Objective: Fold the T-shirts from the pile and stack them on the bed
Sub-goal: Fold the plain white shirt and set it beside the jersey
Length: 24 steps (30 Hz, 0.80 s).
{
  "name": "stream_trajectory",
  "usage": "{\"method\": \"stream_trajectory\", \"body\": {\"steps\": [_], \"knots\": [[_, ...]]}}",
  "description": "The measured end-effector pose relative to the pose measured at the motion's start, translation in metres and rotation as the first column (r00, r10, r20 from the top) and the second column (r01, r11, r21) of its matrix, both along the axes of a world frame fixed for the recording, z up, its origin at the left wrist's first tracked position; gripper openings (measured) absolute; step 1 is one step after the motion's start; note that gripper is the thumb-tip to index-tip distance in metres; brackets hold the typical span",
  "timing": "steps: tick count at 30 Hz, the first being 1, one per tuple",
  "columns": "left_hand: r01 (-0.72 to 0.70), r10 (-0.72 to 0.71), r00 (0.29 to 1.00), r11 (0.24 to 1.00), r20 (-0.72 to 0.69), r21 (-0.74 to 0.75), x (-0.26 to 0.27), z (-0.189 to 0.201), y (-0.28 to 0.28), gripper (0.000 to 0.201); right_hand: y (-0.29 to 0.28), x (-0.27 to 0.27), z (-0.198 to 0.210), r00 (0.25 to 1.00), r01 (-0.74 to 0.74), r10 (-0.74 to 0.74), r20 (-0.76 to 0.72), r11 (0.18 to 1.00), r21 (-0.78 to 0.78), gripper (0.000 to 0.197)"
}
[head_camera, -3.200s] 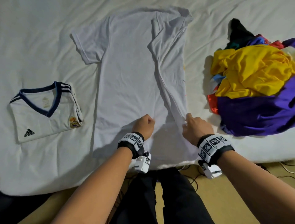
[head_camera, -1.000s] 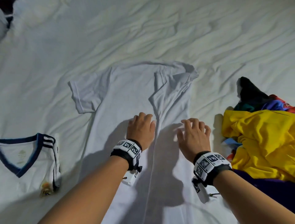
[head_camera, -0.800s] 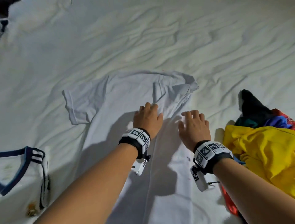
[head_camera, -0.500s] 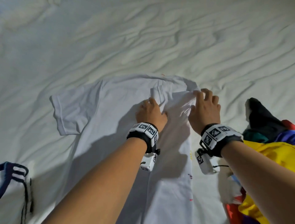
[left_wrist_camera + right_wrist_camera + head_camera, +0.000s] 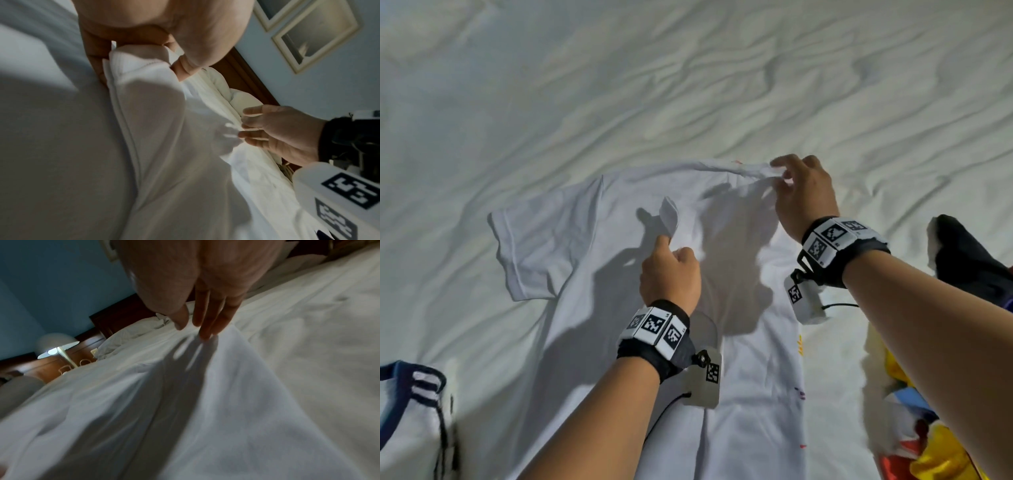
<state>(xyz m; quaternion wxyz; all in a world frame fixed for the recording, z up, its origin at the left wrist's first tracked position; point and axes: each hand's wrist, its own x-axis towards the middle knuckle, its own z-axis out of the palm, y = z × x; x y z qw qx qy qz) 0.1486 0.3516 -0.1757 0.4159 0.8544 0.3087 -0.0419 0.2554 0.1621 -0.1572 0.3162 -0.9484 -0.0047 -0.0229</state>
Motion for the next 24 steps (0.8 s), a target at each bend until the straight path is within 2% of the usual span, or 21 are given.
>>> {"method": "stream_trajectory", "body": {"steps": [2,3,6,9,12,15,17,18,20,21,22,24], "knots": [[-0.036,0.036,0.999,0.999,-0.014,-0.007,-0.003,-0.003,0.008,0.031,0.007,0.000,0.001,0.998,0.008,-0.002,-0.055,0.995,0.098,0.048],[-0.052,0.051,0.998,0.999,-0.026,-0.016,-0.004,-0.005,0.011,0.028,0.009,-0.004,0.001,0.998,0.020,-0.014,-0.061,0.995,0.099,0.052],[-0.093,0.090,0.995,0.994,-0.047,-0.055,-0.003,-0.006,0.016,0.025,0.012,-0.027,-0.011,0.996,0.029,-0.039,-0.081,0.993,-0.115,0.054],[-0.031,0.028,0.997,0.999,-0.071,-0.041,0.002,-0.006,0.016,0.036,0.012,-0.051,-0.037,0.954,-0.118,0.021,-0.299,0.943,-0.311,0.063],[0.011,-0.011,0.999,1.000,-0.048,-0.011,0.007,-0.013,0.018,0.030,0.005,-0.056,-0.061,0.890,-0.246,0.074,-0.449,0.909,-0.337,0.072],[0.053,-0.055,0.998,0.997,0.041,0.049,0.007,-0.015,0.020,0.023,-0.003,-0.046,-0.066,0.868,-0.258,0.070,-0.492,0.910,-0.324,0.073],[0.088,-0.106,0.981,0.990,0.165,0.111,0.006,-0.009,0.017,0.012,-0.003,-0.039,-0.056,0.878,-0.184,0.044,-0.476,0.950,-0.251,0.070],[0.110,-0.141,0.961,0.984,0.237,0.139,0.006,-0.004,0.014,0.015,-0.003,-0.037,-0.049,0.904,-0.114,0.013,-0.427,0.970,-0.213,0.067],[0.193,-0.261,0.895,0.958,0.362,0.212,0.004,0.005,0.005,0.016,-0.004,-0.040,-0.032,0.956,0.074,-0.101,-0.275,0.991,-0.108,0.060],[0.259,-0.354,0.846,0.926,0.397,0.275,0.001,0.011,-0.001,0.015,-0.004,-0.043,-0.024,0.963,0.160,-0.157,-0.219,0.987,-0.007,0.061],[0.332,-0.459,0.790,0.878,0.406,0.346,-0.003,0.017,-0.007,0.018,-0.006,-0.049,-0.017,0.957,0.235,-0.204,-0.208,0.962,0.137,0.066],[0.488,-0.659,0.654,0.743,0.371,0.458,-0.016,0.027,-0.019,0.036,-0.009,-0.066,-0.005,0.908,0.385,-0.267,-0.322,0.835,0.392,0.076]]}}
